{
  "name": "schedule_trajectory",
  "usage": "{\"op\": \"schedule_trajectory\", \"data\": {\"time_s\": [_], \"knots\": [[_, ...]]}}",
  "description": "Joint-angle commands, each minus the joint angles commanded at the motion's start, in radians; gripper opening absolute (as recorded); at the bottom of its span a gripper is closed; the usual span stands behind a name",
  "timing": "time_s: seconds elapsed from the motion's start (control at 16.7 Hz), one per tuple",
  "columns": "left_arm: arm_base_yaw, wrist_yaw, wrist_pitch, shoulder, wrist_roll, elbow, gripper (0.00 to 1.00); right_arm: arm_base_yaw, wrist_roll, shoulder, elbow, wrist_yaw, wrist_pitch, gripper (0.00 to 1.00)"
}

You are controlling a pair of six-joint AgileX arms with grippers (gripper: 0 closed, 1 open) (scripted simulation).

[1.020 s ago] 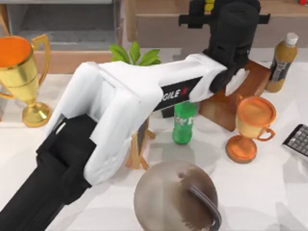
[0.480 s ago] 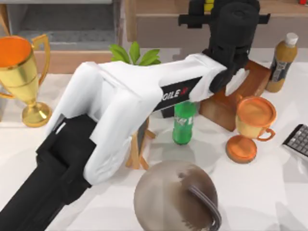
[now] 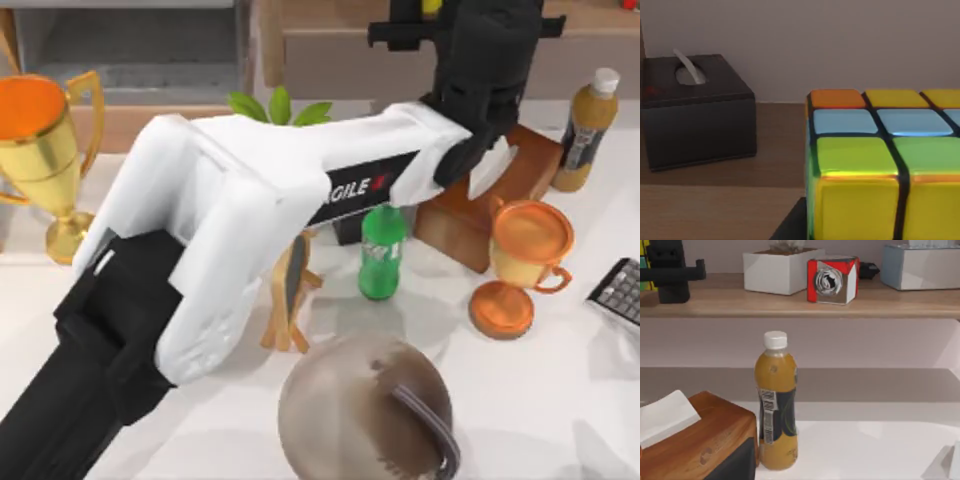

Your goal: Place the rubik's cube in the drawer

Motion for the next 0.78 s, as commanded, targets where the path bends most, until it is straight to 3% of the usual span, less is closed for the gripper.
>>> {"op": "schedule_trajectory", "data": {"time_s": [0.78], "knots": [[-0.015, -0.002, -0.006, -0.032, 0.031, -0.029, 0.00, 0.000, 0.000, 0.000, 0.000, 0.000, 0.000, 1.00]]}}
